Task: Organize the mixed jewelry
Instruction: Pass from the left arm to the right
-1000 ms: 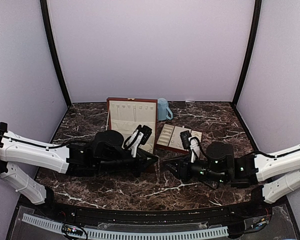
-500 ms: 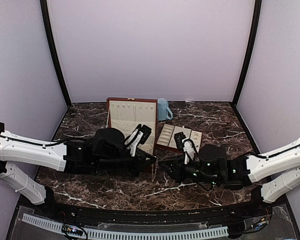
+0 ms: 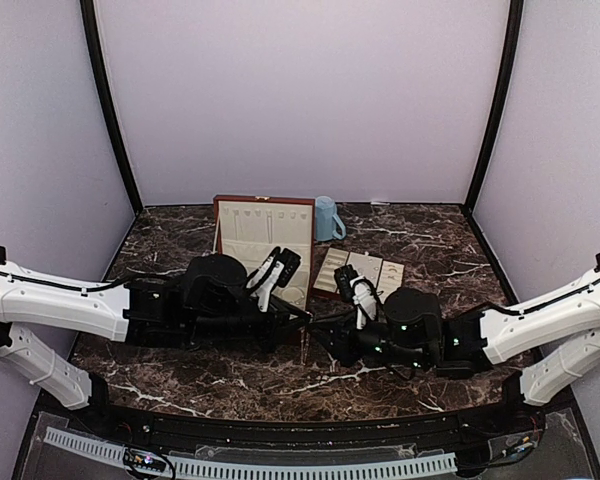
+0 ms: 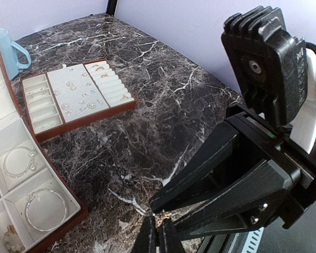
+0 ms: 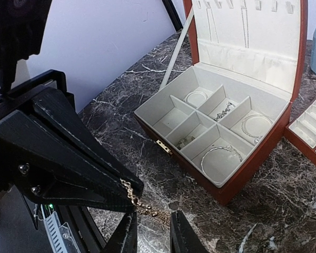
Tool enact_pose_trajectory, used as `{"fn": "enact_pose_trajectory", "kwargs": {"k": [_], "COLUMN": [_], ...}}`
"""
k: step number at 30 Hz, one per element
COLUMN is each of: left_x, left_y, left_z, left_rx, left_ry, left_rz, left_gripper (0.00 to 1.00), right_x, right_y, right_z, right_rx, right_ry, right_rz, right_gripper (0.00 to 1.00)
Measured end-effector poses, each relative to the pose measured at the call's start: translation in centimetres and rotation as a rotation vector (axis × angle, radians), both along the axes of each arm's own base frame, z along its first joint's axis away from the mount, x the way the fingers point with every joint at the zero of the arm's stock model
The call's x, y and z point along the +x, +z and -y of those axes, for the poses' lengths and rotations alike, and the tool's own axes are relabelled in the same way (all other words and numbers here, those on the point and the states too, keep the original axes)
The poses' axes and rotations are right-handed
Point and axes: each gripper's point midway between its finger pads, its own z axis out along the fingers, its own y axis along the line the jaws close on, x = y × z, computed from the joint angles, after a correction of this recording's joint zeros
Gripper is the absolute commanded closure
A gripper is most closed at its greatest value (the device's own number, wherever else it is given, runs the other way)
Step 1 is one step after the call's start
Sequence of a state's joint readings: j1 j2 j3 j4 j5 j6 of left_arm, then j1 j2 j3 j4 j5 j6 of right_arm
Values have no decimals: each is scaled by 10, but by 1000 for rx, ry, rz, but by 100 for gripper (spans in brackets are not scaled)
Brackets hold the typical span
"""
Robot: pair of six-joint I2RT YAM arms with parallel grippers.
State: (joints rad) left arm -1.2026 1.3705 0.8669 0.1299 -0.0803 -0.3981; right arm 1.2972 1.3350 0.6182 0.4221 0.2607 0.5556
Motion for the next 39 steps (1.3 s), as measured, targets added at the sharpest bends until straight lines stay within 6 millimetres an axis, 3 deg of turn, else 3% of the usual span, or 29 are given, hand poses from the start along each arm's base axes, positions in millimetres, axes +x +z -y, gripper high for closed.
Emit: {"fn": "enact_pose_trajectory", "kwargs": {"k": [6, 10, 15, 24, 27, 31, 39], "left_x": [0, 0, 1, 13, 25, 45, 80], "left_y": [5, 6, 11, 31, 34, 37, 62], "left_z": [0, -1, -3, -17, -25, -35, -57], "left_rx": [-12, -16, -24, -49, -42, -34, -66], "left_ry": [1, 1, 10, 47, 68, 99, 145], "left_rz": [3, 4, 12, 52, 75, 108, 189], "left_gripper": [100, 100, 100, 100, 100, 100, 100], "right_x": [0, 2, 5, 20, 31, 54, 96], "right_y": [-6, -6, 2, 27, 38, 67, 85], "right_z": [-4, -10, -17, -21, -21, -26, -45], "right_rx": [-19, -29, -30, -25, -43, -41, -109], "right_ry": [7, 13, 8, -37, -63, -103, -136], "right_rz": [-1, 11, 21, 46, 51, 64, 80], "right_gripper": [78, 85, 100, 100, 100, 100, 100]}}
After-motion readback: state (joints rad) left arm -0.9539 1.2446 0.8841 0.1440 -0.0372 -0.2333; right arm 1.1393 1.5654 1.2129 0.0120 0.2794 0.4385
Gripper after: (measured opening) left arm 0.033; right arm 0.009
